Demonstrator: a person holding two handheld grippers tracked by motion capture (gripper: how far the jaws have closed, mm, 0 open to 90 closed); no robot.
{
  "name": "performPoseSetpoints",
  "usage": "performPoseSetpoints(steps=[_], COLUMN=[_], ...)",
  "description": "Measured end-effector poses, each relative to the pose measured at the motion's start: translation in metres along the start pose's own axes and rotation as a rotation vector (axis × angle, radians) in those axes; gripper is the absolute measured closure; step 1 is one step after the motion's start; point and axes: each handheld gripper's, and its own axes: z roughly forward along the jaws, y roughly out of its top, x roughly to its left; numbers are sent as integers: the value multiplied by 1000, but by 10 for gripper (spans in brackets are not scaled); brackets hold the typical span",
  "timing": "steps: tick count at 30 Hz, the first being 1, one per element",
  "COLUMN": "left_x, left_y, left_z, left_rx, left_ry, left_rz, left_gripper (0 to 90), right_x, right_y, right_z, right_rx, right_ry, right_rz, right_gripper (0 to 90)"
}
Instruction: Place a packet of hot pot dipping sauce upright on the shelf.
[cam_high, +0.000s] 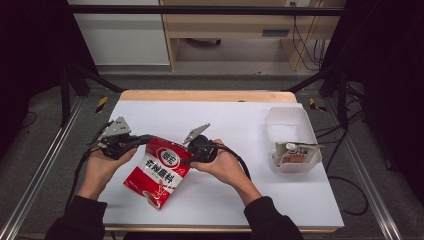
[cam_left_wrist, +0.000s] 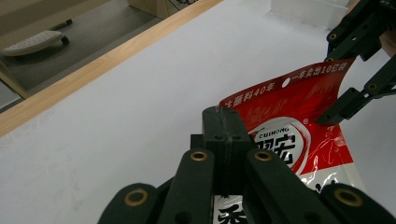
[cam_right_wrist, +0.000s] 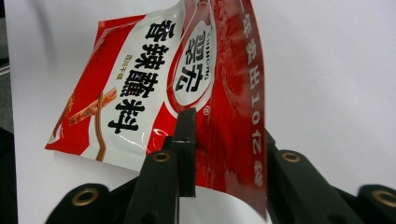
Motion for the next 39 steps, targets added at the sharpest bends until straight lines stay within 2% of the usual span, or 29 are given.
performPoseSetpoints(steps=[6, 10, 15, 21, 26, 30, 36, 39], left_x=[0, 1, 1, 3, 2, 1, -1, 2], left_y=[0, 0, -2, -4, -6, -7, -9, -13], left_z=[0, 0, 3, 3, 4, 3, 0, -2], left_rx=[1, 5, 32, 33, 37, 32, 26, 13], left_ry=[-2, -3, -11, -19, 7, 9, 7, 2], left_rz=[0, 0, 11, 12, 7, 9, -19, -50], left_gripper=[900, 900, 900, 900, 558, 372, 204, 148], right_x=[-1, -1, -1, -1, -2, -4, -7, -8], right_y=[1, 1, 1, 1, 1, 2, 3, 3], right_z=[3, 4, 5, 4, 2, -2, -13, -19], right_rx=[22, 34, 45, 44, 33, 24, 15, 11], right_ry=[13, 12, 11, 12, 12, 11, 5, -8], right_rz=[-8, -5, -10, -6, -10, -6, -8, -11], right_gripper=[798, 886, 894, 898, 899, 899, 900, 900])
